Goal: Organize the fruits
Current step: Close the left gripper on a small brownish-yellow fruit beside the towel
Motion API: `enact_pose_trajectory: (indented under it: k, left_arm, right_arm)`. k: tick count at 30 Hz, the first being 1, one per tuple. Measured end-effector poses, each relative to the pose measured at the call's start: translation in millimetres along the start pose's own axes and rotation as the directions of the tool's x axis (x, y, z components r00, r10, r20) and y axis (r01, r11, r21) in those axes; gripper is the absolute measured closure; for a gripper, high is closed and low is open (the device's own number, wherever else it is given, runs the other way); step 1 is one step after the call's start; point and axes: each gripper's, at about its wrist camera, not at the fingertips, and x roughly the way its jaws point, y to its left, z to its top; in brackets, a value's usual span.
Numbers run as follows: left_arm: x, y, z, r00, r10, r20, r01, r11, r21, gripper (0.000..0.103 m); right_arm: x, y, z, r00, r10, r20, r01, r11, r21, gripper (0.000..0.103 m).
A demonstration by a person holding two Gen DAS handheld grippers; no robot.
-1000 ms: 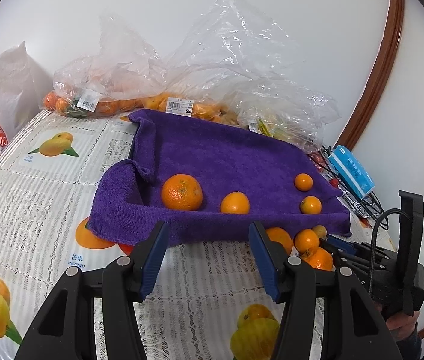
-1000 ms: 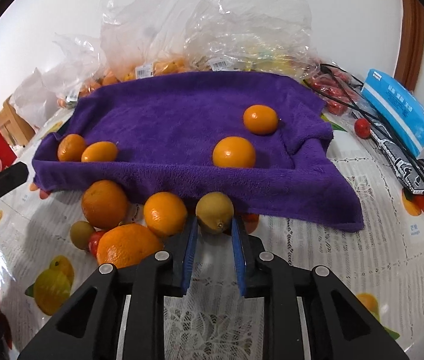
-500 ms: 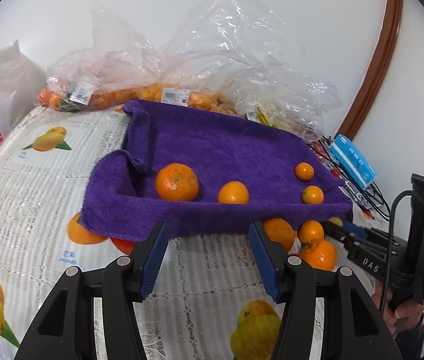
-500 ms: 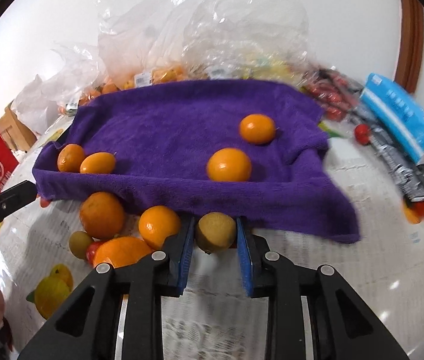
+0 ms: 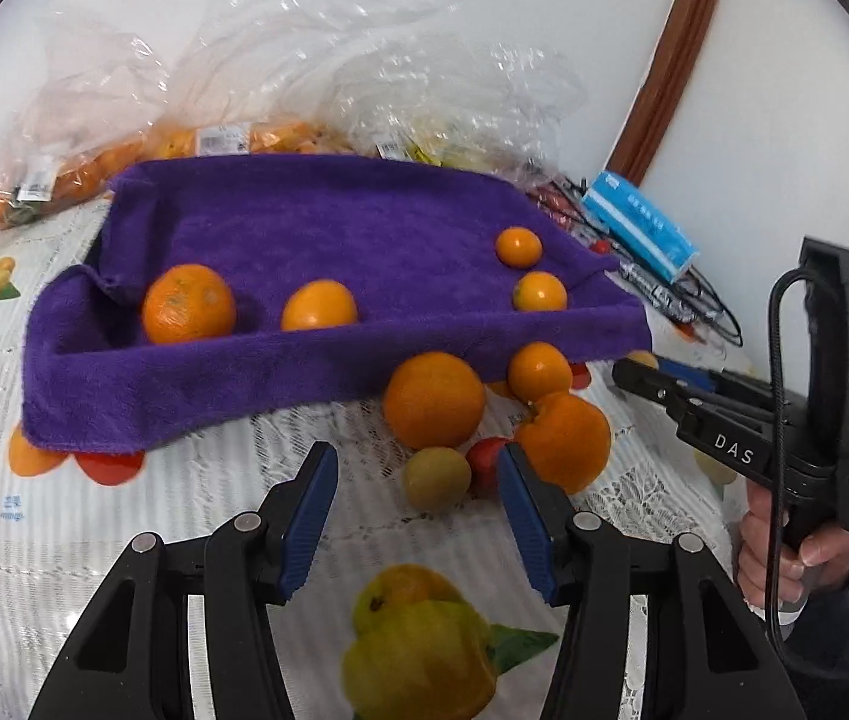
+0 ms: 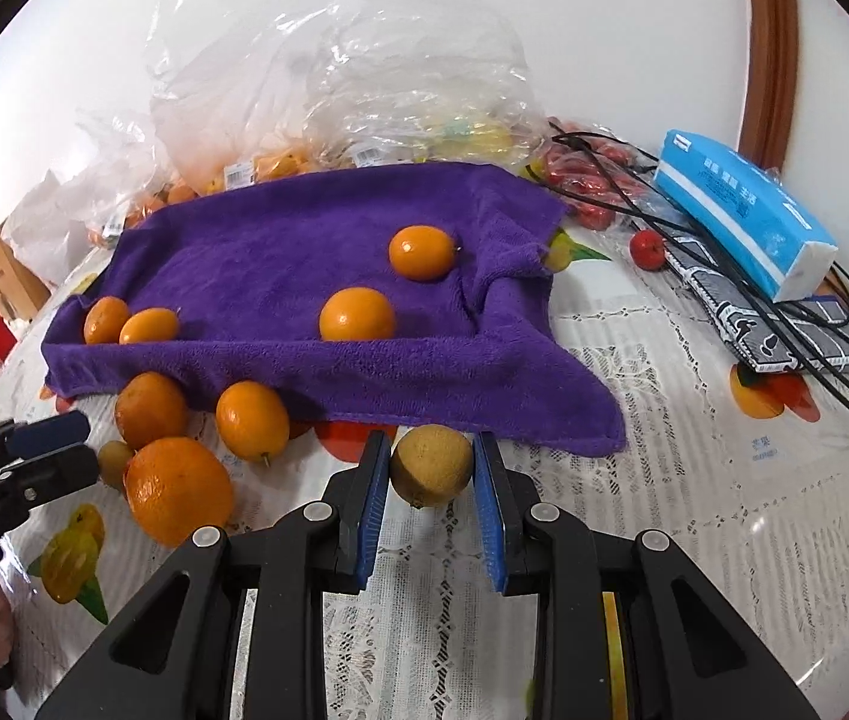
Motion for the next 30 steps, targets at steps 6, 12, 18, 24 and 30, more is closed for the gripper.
enact_pose_trajectory:
  k: [6,12,18,24,30]
  left_arm:
    - [2.0,3.5,-2.4,0.999,0.036,-0.008,-0.036,0.999,-0.022,0.069]
    - [5.9,2.6,-2.8,0.993,0.115,-0.025,-0.116,0.993,-0.015,0.079]
    - [15.9,-6.2,5.4,0.982,0.184,-0.030,-0.184,0.983,0.027,0.079]
    - [14.3,-3.2,6.2,0.984,0.174,-0.030,-0.174,0.985,0.012,0.078]
    - [10.7,-3.7,2.7,0.978,0.205,-0.027,-0.204,0.978,0.034,0.078]
  right_arm:
    - [-3.2,3.1,-1.4,1.000,-0.006,0.014,0.007,1.000,-0.015,0.075]
    - [1.5,7.1,-2.6,1.000,0.009,-0.014,-0.010,1.000,-0.020,0.075]
    - [4.3,7.4,-2.6,0.999,0.017,-0.028,-0.017,1.000,-0.011,0.075]
    - [5.0,4.6,-2.0,0.999,0.027,-0.032,-0.027,1.000,0.010,0.075]
    - [4.6,5.2,-2.3,0.999,0.025,-0.032,-0.025,1.000,0.010,0.075]
